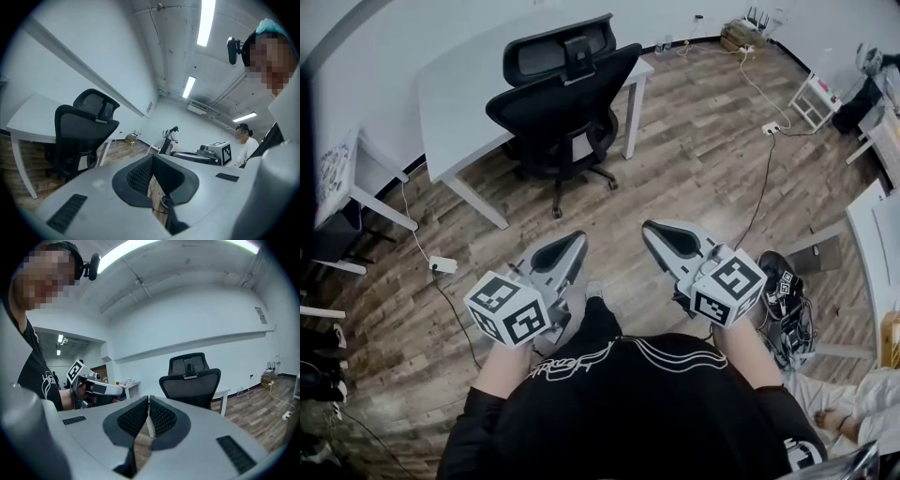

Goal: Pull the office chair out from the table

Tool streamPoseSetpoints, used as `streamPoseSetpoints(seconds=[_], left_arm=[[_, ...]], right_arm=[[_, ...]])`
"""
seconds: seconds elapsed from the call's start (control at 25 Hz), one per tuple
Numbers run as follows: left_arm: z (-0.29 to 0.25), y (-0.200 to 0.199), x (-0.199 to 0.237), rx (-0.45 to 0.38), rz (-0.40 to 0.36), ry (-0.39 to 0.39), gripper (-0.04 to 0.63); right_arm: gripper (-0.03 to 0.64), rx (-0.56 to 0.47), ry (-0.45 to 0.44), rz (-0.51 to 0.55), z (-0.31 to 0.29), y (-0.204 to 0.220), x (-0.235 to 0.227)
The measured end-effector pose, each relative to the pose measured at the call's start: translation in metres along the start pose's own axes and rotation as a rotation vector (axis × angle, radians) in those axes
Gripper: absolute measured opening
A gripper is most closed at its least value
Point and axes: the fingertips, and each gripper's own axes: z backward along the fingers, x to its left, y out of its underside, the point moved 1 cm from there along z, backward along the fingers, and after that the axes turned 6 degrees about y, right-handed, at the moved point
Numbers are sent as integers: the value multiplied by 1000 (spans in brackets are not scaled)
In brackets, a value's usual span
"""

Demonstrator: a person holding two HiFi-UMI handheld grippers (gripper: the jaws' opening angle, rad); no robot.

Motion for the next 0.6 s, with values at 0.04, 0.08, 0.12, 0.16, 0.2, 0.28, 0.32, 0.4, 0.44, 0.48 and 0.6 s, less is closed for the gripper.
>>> streamPoseSetpoints(seconds=[0.04,0.08,0.12,0.16,0.2,0.28,0.32,0.4,0.44,0.48,0.6], left_arm=[[-6,-7,16,0,-1,-3,6],[-13,-14,33,-1,-3,-5,6],[-18,-21,49,-4,-8,-3,6],[-22,-28,65,-8,-17,1,6],[-24,-36,80,-12,-29,5,6],[-29,-49,109,-11,-55,-4,7],[-30,-53,123,-3,-68,-17,8],[-32,-58,151,15,-88,-43,8],[-32,-61,164,19,-91,-53,8],[-32,-64,177,18,-89,-61,8],[-30,-78,212,4,-70,-91,8]], right_arm=[[37,6,2,-2,-15,-3,-10],[37,13,4,-3,-30,-7,-20],[37,21,3,-6,-46,-9,-29],[37,29,1,-9,-63,-11,-36],[37,38,-4,-13,-80,-13,-43],[37,61,-14,-16,-114,-15,-56],[37,74,-18,-15,-130,-16,-62],[37,96,-28,-10,-159,-17,-71],[37,101,-36,-6,-171,-18,-74],[37,105,-41,0,-182,-20,-77],[37,122,-36,19,-211,-29,-87]])
